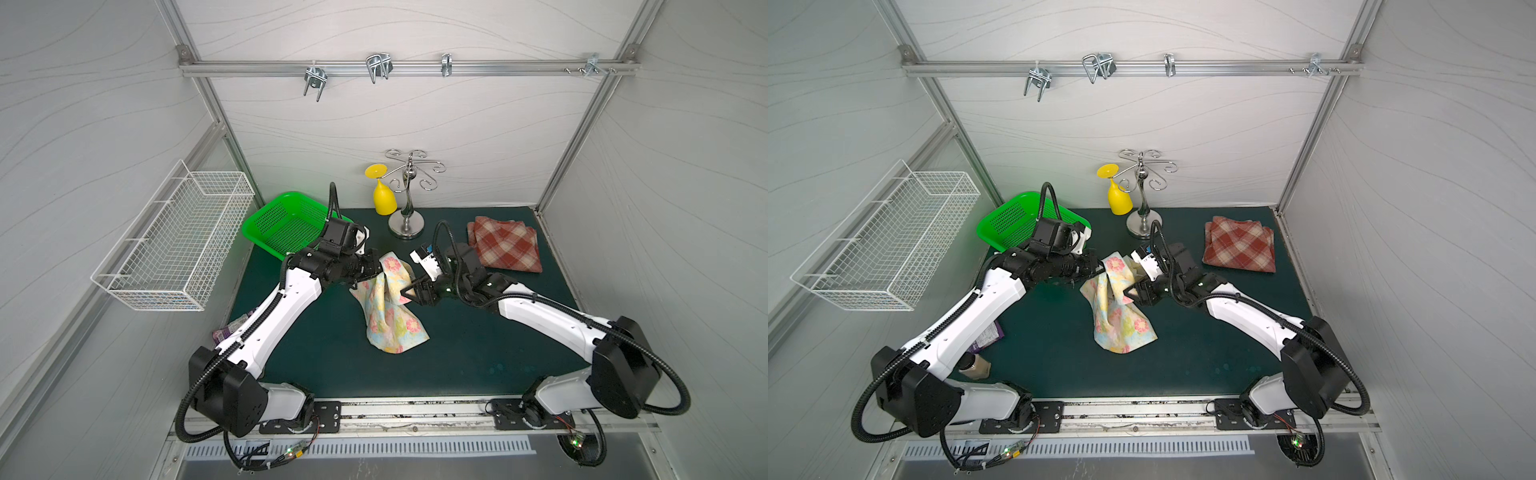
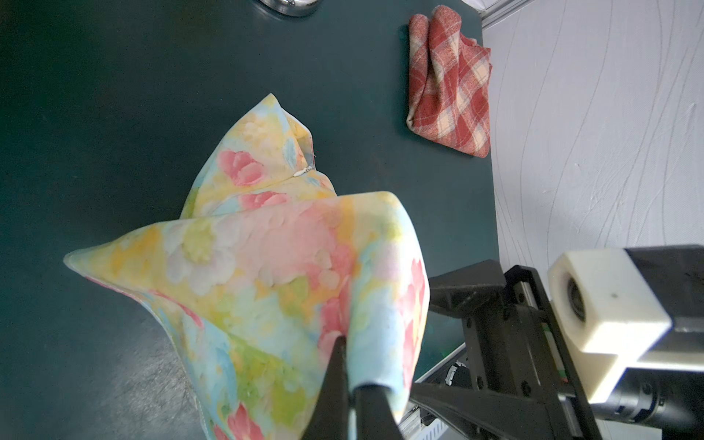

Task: Fold and stack skirts
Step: Flatten out the skirt at the center of the table.

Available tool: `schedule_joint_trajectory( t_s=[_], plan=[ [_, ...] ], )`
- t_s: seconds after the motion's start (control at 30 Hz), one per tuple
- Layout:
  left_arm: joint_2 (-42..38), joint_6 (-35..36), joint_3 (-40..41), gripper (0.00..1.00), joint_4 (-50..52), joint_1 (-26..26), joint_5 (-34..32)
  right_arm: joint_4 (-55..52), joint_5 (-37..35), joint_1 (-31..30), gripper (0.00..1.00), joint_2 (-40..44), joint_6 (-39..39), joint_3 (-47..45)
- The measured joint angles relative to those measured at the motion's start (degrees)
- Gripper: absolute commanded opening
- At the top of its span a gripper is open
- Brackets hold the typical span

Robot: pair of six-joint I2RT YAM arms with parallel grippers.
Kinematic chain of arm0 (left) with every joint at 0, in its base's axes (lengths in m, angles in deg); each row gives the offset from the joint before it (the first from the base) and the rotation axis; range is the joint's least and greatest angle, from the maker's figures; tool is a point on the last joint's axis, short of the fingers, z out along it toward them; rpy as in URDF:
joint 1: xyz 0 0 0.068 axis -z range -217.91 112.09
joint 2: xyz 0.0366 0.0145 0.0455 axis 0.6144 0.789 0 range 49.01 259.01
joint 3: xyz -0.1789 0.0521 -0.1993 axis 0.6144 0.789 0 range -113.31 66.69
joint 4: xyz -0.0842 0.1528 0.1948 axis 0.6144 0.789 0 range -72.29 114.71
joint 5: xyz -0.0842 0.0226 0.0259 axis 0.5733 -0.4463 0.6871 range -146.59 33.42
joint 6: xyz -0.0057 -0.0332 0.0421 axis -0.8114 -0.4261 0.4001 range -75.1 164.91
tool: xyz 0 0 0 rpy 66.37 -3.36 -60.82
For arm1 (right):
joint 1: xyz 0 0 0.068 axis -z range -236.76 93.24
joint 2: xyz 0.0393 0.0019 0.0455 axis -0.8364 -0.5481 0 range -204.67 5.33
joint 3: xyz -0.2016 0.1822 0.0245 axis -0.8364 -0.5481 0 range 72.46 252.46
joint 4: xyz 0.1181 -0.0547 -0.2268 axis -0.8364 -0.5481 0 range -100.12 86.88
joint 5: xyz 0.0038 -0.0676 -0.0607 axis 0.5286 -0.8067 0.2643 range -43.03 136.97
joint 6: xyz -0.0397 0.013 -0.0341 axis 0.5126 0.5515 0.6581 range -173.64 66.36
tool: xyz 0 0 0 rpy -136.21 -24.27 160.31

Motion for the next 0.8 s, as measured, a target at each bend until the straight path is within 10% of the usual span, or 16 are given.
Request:
schedule_joint_trajectory(
  t_s=[0.3, 0.8],
  plan=[
    [0.0, 0.0, 0.0, 0.00, 0.0, 0.0, -0.7, -0.5, 2.4, 0.0, 0.00, -0.6, -0.1, 0.6],
    [-5.2, 0.3, 1.6, 0.49, 0.6, 0.2, -3.8, -25.6, -15.2, 3.4, 0.00, 5.2, 8.9, 22.6]
  ],
)
